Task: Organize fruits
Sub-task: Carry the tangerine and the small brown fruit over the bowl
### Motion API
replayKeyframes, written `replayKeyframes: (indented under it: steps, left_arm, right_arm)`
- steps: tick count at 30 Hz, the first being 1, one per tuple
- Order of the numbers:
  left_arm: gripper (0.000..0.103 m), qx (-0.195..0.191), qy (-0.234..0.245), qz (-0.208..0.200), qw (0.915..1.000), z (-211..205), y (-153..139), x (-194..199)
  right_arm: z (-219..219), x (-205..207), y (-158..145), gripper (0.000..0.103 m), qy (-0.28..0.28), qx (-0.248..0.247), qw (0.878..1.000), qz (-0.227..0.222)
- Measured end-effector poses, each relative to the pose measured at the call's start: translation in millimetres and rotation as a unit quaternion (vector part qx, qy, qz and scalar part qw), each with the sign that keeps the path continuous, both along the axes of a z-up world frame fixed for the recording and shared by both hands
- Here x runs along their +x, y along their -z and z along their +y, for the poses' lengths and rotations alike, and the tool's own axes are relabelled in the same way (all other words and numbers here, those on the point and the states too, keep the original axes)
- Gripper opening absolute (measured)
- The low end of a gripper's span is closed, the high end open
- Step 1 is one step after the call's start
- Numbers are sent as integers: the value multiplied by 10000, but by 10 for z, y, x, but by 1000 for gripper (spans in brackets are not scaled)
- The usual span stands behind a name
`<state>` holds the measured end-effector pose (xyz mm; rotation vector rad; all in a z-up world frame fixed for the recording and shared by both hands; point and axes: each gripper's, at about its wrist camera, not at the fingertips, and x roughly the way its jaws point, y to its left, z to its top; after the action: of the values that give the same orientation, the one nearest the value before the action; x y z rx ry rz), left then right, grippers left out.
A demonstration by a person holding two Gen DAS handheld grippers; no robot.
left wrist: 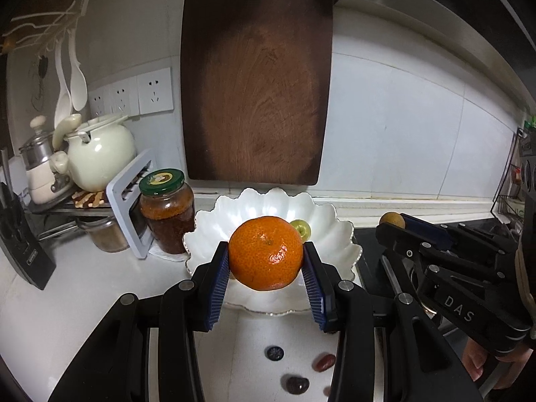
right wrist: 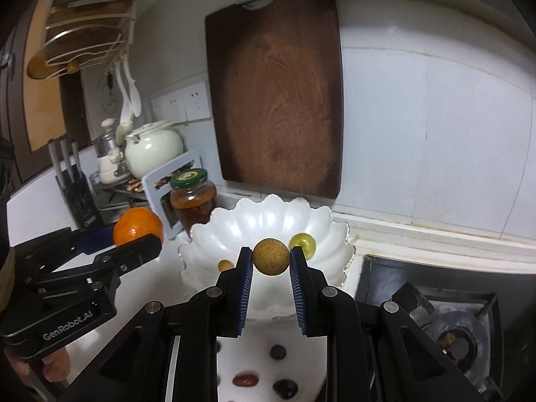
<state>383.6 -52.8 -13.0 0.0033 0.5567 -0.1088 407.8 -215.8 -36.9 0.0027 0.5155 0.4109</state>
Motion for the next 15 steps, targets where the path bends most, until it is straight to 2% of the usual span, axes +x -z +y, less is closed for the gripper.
replayKeyframes:
  steps: [7, 15]
  left_arm:
    - [42, 29, 42, 247, 9997, 40, 12, 374]
    - [42, -22, 91, 706, 9975, 116, 137, 844]
  right_arm:
    - [68, 387, 58, 24, 72, -93, 9992, 377]
    - [171, 785, 164, 24, 162, -294, 9961, 811]
